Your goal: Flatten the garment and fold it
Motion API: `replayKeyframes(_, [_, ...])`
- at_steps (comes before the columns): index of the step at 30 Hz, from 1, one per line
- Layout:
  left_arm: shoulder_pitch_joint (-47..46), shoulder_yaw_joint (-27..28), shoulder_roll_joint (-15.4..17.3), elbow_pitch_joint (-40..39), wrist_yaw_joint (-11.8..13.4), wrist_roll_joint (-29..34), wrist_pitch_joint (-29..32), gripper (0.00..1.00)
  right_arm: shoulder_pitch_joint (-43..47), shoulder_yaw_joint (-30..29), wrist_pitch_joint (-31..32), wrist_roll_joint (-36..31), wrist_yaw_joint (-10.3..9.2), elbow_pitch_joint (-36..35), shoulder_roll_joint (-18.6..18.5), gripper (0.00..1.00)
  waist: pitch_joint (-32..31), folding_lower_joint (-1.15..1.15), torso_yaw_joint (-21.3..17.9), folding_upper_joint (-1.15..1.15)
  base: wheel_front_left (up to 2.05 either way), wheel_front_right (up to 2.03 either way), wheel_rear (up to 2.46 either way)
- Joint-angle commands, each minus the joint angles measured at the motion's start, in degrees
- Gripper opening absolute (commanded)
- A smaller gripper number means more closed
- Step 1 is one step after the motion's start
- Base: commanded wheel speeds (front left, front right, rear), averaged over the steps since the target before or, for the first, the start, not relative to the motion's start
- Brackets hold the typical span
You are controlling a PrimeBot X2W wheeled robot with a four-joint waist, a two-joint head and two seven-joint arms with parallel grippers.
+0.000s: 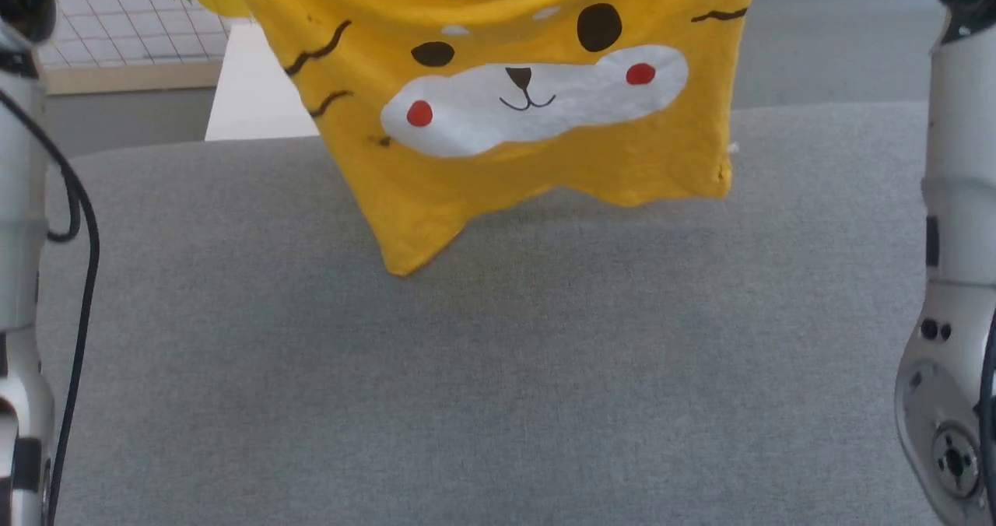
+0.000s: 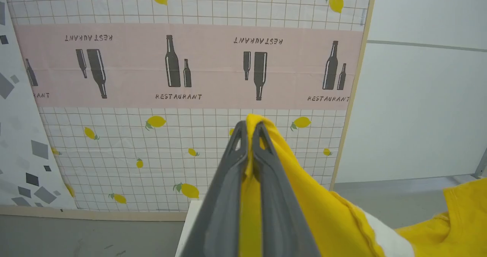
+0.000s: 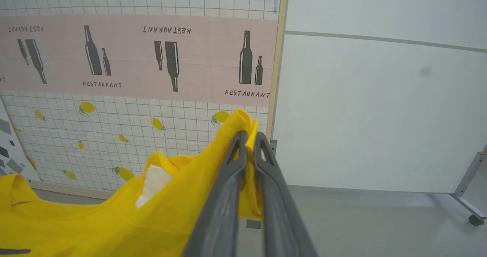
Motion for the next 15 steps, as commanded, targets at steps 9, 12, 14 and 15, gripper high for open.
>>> replayKeyframes(9, [-7.59, 1.35, -0.43, 4.27, -0.19, 0.08, -4.82, 0.00, -8.35, 1.07, -2.96, 0.72, -0.09, 7.91, 0.03, 0.00, 8.67, 0.00, -1.72, 0.00, 0.00, 0.00, 0.00])
replayKeyframes(12, [-9.84, 2.71, -0.05, 4.66, -0.14, -0.26, -7.40, 0.00, -11.68, 0.64, -5.82, -1.46, -0.09, 8.80, 0.03, 0.00, 12.04, 0.00, -2.05, 0.00, 0.00, 0.00, 0.00])
replayKeyframes(14, [-11.68, 3.67, 0.00, 4.32, -0.16, -0.69, -8.97, 0.00, -14.31, -0.28, -7.92, -3.45, -0.09, 8.64, 0.03, 0.00, 14.72, 0.00, -1.96, 0.00, 0.00, 0.00, 0.00])
replayKeyframes(15, [-12.56, 4.08, -0.02, 4.07, -0.26, -0.88, -9.81, 0.00, -15.50, -0.64, -8.96, -4.64, -0.09, 8.47, 0.03, 0.00, 15.91, 0.00, -1.88, 0.00, 0.00, 0.00, 0.00])
